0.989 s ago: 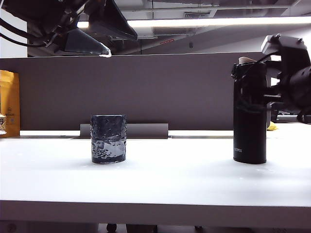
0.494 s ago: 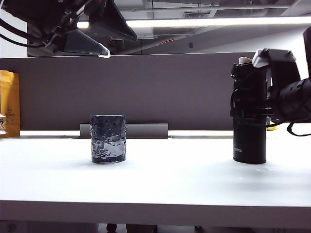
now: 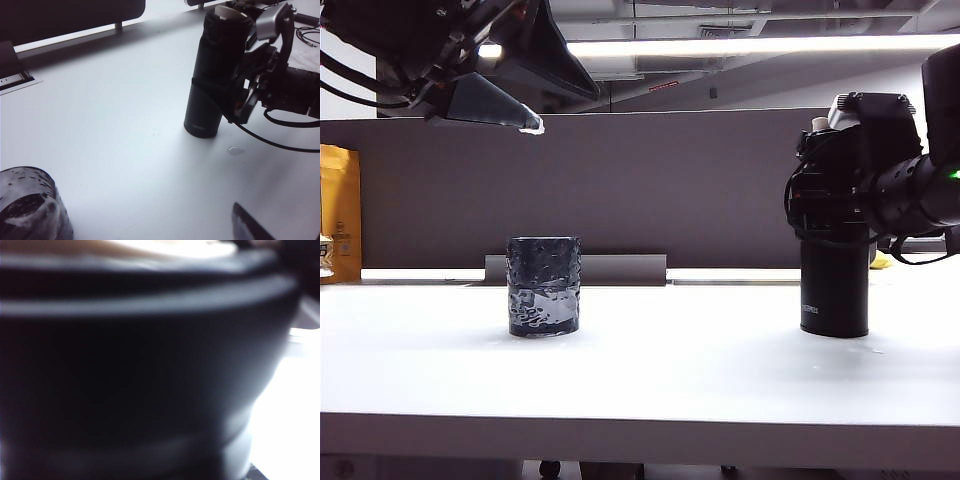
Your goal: Pick up the black thermos, pour some water into the cup, then place the black thermos back on the table.
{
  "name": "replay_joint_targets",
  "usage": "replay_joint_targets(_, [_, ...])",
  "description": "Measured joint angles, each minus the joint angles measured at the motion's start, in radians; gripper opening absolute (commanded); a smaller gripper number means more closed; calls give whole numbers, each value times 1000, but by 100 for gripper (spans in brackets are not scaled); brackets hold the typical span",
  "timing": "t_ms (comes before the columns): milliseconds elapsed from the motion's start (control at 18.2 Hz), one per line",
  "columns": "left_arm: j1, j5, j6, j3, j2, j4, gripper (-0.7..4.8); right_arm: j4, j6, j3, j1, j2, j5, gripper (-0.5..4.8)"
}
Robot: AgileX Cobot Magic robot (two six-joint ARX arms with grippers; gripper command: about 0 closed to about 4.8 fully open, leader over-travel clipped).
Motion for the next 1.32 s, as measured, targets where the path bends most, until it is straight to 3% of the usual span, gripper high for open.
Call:
replay_joint_targets(165, [0, -2, 0, 0, 0, 0, 479, -24, 16, 8, 2, 11, 2, 479])
replay_joint_targets(220, [0, -2, 0, 0, 0, 0, 479, -27, 19, 9, 1, 15, 2, 314])
replay_joint_targets(275, [0, -2, 0, 0, 0, -1, 479, -33, 24, 10, 1, 16, 2, 111])
replay_joint_targets(330, [0, -2, 0, 0, 0, 0, 479, -29, 26, 10, 1, 16, 3, 41])
replay_joint_targets(494, [0, -3, 0, 0, 0, 0, 479, -30, 27, 11, 1, 16, -6, 46])
replay_joint_targets(604, [0, -19, 0, 0, 0, 0, 479, -33, 20, 14, 0, 6, -83, 44])
replay_joint_targets(714, [18, -79, 0, 2, -4, -8, 479, -137, -41, 83, 45, -45, -136, 45])
replay_joint_targets(824, [82, -90, 4, 41, -4, -67, 479, -258, -162, 243, 103, -93, -142, 45])
replay_joint_targets(989, [179, -54, 87, 94, 2, -103, 479, -554, -426, 591, 172, -30, -167, 45])
replay_joint_targets(1153, [184, -16, 91, 101, 72, -119, 479, -607, -639, 771, 188, 116, -186, 45])
replay_joint_targets(1318, [182, -23, 92, 101, 165, -180, 479, -615, -888, 829, 190, 216, -187, 45])
